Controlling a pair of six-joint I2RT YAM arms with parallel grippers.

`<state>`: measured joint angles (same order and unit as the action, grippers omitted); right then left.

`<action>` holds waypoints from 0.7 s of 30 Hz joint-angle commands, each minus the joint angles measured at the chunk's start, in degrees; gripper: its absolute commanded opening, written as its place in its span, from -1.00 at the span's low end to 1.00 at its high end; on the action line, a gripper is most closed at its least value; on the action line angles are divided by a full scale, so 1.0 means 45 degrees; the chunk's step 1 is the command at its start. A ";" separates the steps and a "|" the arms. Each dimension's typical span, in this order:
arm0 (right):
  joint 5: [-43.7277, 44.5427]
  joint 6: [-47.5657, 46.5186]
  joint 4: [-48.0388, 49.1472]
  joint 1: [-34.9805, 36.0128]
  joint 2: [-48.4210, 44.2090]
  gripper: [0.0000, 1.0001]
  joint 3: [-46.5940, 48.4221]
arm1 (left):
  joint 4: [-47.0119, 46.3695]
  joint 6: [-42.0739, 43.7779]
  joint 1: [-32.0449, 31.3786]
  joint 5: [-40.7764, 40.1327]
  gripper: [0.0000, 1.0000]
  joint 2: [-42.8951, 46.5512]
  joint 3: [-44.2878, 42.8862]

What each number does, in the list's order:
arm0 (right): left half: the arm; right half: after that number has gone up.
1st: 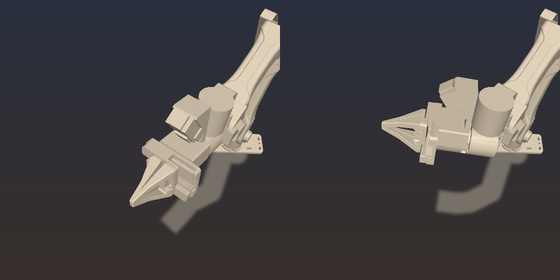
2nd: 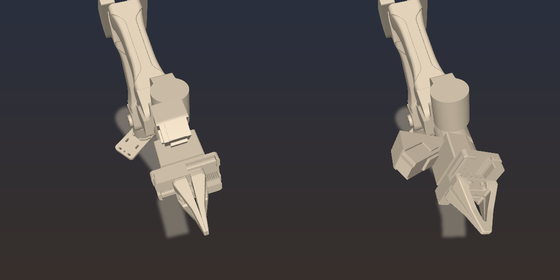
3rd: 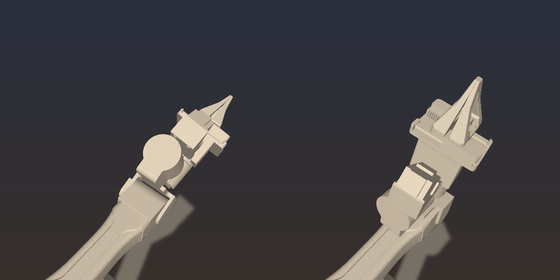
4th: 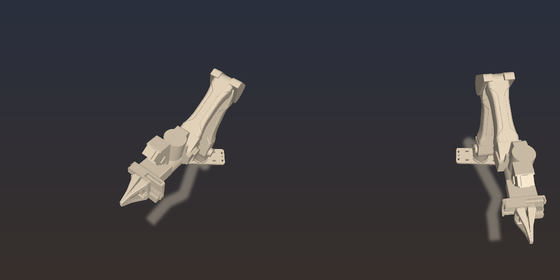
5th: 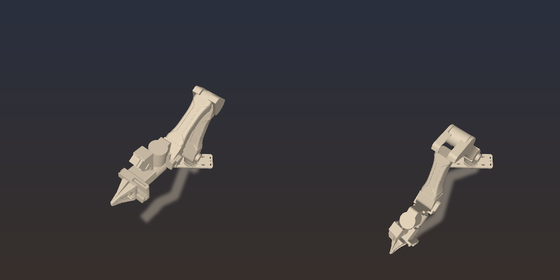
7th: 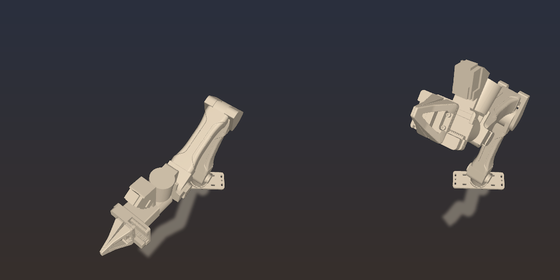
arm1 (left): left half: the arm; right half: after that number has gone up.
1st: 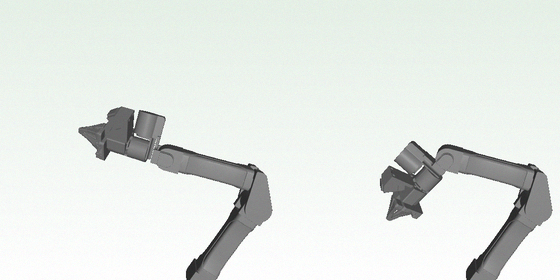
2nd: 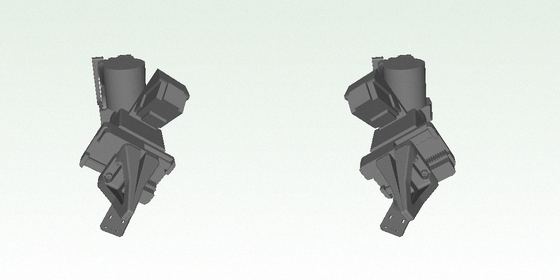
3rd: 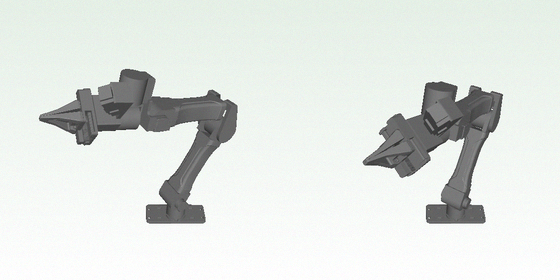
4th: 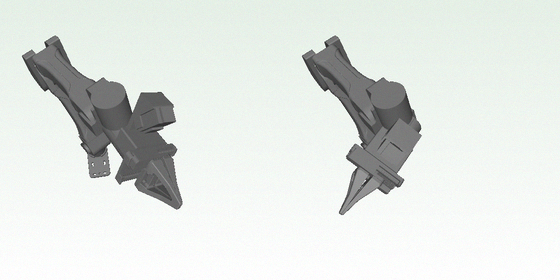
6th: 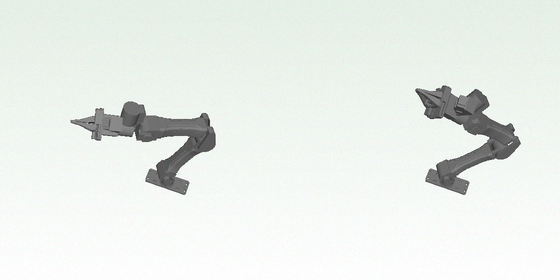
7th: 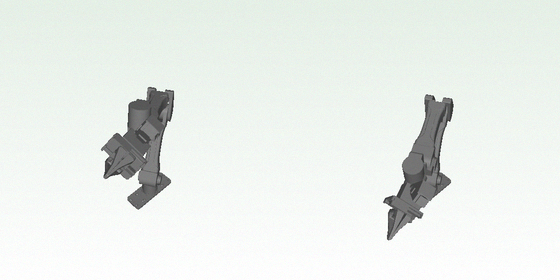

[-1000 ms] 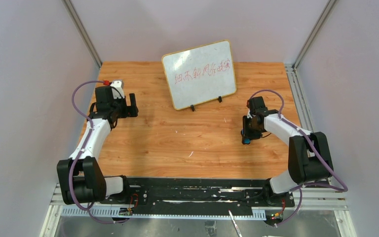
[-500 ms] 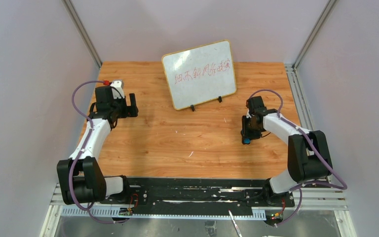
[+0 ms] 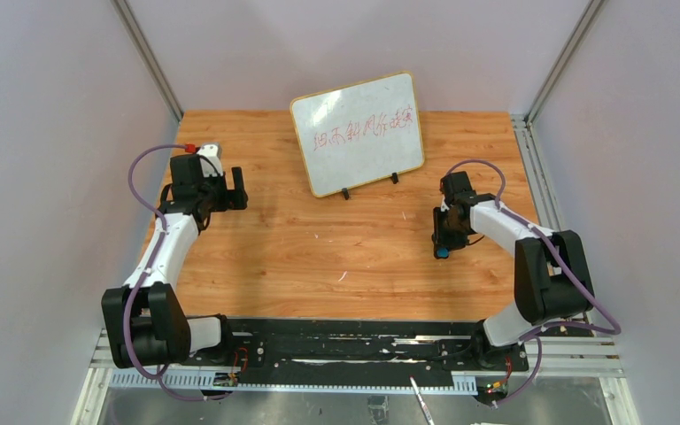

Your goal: Erase the whiteboard

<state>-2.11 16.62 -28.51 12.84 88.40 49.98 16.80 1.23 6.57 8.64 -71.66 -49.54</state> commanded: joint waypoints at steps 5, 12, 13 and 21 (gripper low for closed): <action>-0.0115 -0.0072 0.0286 0.0341 0.0602 -0.98 -0.0029 | -0.0040 0.0019 0.0002 0.0021 0.96 0.0182 -0.0180; -0.0186 -0.0233 -0.0149 0.0419 -0.0487 -0.99 0.0329 | -0.0226 -0.0250 0.0003 0.0591 0.96 -0.0002 -0.0522; -0.0162 -0.0261 -0.0305 0.0410 -0.0714 -0.99 0.0482 | -0.0267 -0.0313 0.0000 0.0798 0.96 -0.0097 -0.0662; -0.0137 -0.0493 -0.1453 0.0408 -0.1653 -0.99 0.2243 | 0.0035 -0.1128 -0.0012 0.2270 0.96 -0.1511 -0.2548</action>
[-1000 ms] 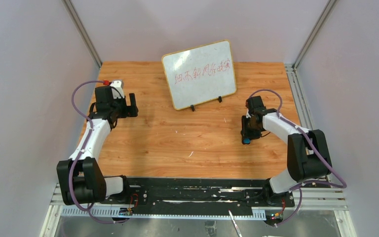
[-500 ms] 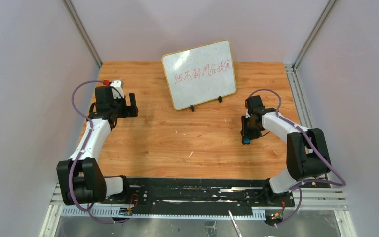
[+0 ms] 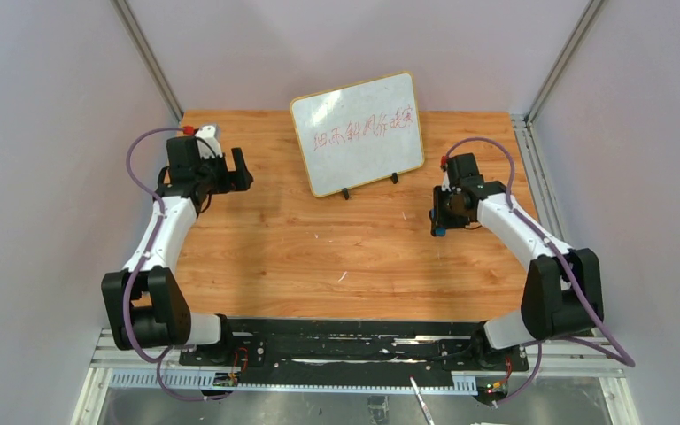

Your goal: Erase the whiteboard

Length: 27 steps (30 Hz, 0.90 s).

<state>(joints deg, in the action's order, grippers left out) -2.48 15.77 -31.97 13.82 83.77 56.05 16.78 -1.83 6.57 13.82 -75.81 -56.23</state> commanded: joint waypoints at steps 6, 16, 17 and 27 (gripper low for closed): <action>-0.0824 -0.0294 -0.0590 0.0190 -0.1111 -0.99 0.1355 | -0.0514 -0.0251 0.0000 0.2903 0.90 -0.1146 -0.1910; -0.1075 -0.0408 -0.0768 0.0204 -0.1984 -0.99 0.2098 | -0.1236 -0.0733 -0.0005 0.5494 0.15 -0.4276 -0.5289; -0.1036 -0.0417 -0.0851 0.0191 -0.2022 -0.99 0.2210 | -0.1273 -0.0813 -0.0020 0.5906 0.22 -0.4666 -0.5775; -0.0795 -0.0059 -0.1392 0.0190 -0.2340 -0.99 0.2658 | -0.2844 -0.2592 -0.0631 0.7380 0.31 -0.7313 -0.8375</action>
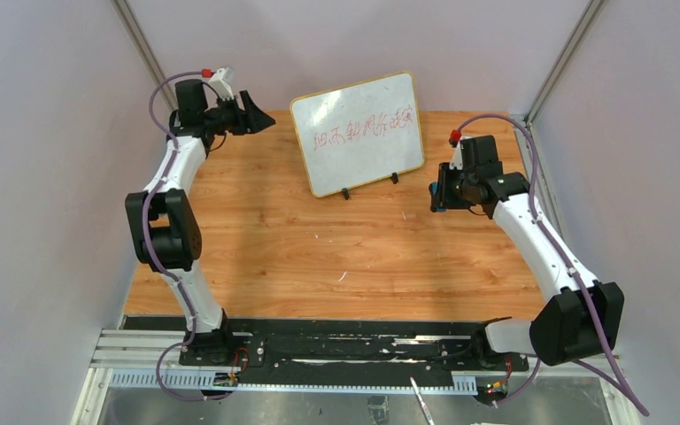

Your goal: Erase the whiteboard

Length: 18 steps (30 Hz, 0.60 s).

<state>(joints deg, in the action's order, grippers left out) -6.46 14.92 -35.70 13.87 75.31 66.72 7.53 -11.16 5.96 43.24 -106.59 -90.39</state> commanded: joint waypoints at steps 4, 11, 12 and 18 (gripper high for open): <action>0.0173 0.0338 -0.0627 0.0190 -0.0705 -0.99 0.0197 | -0.0930 -0.0514 -0.1004 0.0874 0.27 -0.1016 -0.1271; 0.0455 0.0474 -0.0960 0.0181 -0.0999 -0.99 0.0285 | -0.1587 -0.1137 -0.1400 0.0992 0.18 -0.1780 -0.1803; 0.0500 0.0464 -0.1029 0.0180 -0.1021 -0.99 0.0324 | -0.1609 -0.1166 -0.1401 0.1015 0.16 -0.1856 -0.1829; 0.0738 0.0461 -0.1167 0.0183 -0.1078 -0.99 0.0404 | -0.1698 -0.1238 -0.1436 0.1109 0.11 -0.2160 -0.1963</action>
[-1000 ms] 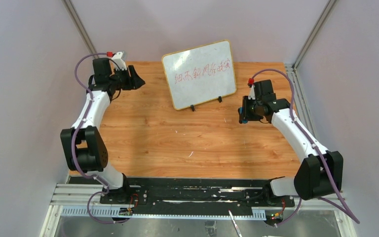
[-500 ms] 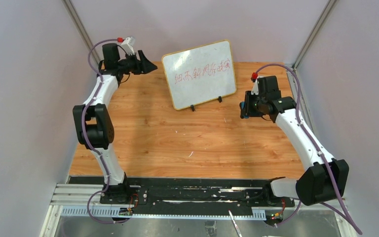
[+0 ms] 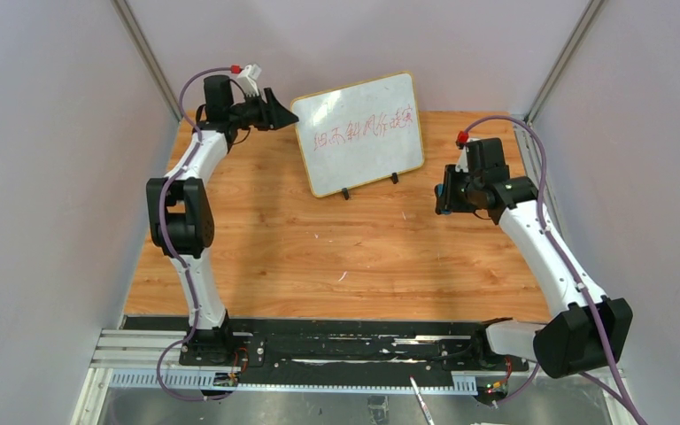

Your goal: Erase the whiteboard

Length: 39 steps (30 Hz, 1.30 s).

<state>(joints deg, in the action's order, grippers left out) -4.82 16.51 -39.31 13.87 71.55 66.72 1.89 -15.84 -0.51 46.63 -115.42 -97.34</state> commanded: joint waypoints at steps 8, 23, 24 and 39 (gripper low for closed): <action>0.0206 -0.0542 0.0608 0.0197 0.0720 -0.99 0.0949 | -0.0731 -0.0407 -0.0157 0.0223 0.09 -0.0362 -0.0395; -0.0843 -0.1040 0.1406 -0.0230 0.3750 -0.99 0.3312 | -0.1286 -0.0805 -0.0276 0.0054 -0.12 -0.0592 -0.0375; -0.0907 -0.1061 0.1416 -0.0306 0.3930 -0.99 0.3476 | -0.1295 -0.0798 -0.0276 0.0063 -0.15 -0.0601 -0.0397; -0.1817 -0.0850 0.1434 -0.0819 0.8131 -0.99 0.8401 | -0.1285 -0.0896 -0.0279 0.0020 -0.81 -0.0739 -0.0614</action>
<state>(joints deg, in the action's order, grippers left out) -10.76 12.58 -33.10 10.87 104.38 98.85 -2.33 -19.99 -1.58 47.24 -117.62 -98.13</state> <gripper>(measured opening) 0.283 0.164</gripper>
